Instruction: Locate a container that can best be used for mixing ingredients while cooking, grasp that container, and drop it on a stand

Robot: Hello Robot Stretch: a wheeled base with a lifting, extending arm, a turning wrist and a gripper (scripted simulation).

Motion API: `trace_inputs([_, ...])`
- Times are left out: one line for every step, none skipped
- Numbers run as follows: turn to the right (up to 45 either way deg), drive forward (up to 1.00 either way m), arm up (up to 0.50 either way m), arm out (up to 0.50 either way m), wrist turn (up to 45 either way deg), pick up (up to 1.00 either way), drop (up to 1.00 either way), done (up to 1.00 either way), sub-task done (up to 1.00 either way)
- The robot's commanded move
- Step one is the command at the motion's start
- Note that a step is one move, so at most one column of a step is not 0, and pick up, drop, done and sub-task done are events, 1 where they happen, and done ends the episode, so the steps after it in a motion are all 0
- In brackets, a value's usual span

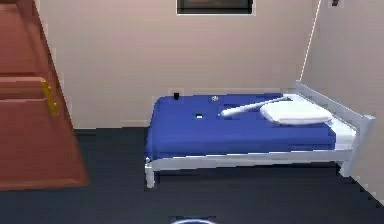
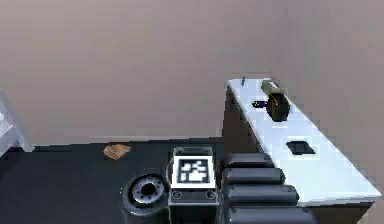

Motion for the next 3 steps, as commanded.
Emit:
trace_inputs([-45.0, 0.0, 0.0, 0.0, 0.0, 0.0, 0.0, 0.0, 0.0])
trace_inputs([-3.0, 0.0, 0.0, 0.0, 0.0, 0.0, 0.0, 0.0, 0.0])
trace_inputs([0.0, 0.8, 0.0, 0.0, 0.0, 0.0, 0.0, 0.0, 0.0])
